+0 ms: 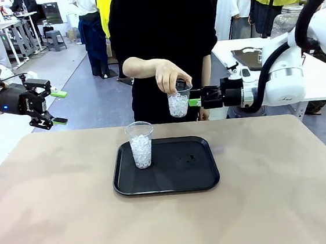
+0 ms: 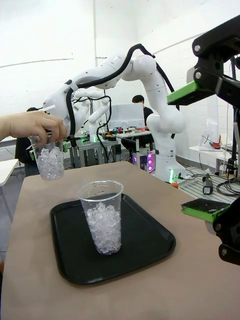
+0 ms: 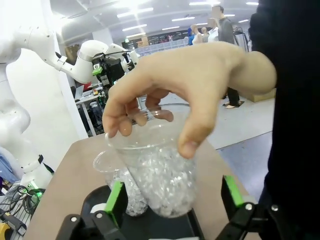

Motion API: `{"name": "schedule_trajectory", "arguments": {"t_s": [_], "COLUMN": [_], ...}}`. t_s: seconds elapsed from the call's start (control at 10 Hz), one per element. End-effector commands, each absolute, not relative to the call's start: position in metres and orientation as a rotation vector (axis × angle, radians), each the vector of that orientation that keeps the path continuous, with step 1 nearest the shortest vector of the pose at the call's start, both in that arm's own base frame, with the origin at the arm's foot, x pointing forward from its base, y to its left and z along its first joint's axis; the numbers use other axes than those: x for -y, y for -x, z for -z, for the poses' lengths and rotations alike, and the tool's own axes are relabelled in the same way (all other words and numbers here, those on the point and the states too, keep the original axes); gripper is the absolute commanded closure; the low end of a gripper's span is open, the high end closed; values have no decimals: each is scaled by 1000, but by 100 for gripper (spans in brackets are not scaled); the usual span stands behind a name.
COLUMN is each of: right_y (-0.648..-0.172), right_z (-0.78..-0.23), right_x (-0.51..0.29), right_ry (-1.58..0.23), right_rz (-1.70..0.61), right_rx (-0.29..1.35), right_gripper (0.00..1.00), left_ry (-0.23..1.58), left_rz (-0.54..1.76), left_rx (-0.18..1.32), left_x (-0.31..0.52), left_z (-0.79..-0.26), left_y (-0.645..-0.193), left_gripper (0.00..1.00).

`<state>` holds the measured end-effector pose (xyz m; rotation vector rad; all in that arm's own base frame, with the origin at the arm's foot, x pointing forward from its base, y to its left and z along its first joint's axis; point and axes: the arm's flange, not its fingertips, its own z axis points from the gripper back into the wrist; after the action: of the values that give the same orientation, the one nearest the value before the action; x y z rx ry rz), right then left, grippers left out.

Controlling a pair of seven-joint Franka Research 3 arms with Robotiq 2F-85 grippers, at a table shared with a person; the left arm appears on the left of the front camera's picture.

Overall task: Pour the drink into the iced cup.
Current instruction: Open the gripper to release the iced cup you were holding.

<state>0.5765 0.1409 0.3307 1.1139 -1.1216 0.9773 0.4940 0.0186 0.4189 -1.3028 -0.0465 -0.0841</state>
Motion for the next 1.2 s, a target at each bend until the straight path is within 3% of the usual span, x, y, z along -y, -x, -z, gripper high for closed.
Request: {"name": "schedule_trajectory", "arguments": {"t_s": [0.0, 0.7, 0.8, 0.9, 1.0, 1.1], "right_y": [-566, -524, -525, -538, -527, -527], "right_z": [-341, -329, -326, -326, -327, -327], "right_x": [-120, -29, -32, -49, -26, -26], "right_ry": [-1109, -1115, -1091, -926, -1108, -1108], "right_rz": [-961, -1137, -1131, -1157, -1119, -1119], "right_rx": [1107, 1130, 1144, 1123, 1127, 1127], "right_gripper": [0, 0, 0, 0, 0, 0], "left_ry": [1307, 1307, 1307, 1307, 1307, 1307], "left_rz": [74, 74, 74, 74, 74, 74], "left_rx": [46, 46, 46, 46, 46, 46], "left_x": [-18, -18, -18, -18, -18, -18], "left_z": [-420, -420, -420, -420, -420, -420], "left_y": [-492, -492, -492, -492, -492, -492], "left_gripper": [0, 0, 0, 0, 0, 0]}}
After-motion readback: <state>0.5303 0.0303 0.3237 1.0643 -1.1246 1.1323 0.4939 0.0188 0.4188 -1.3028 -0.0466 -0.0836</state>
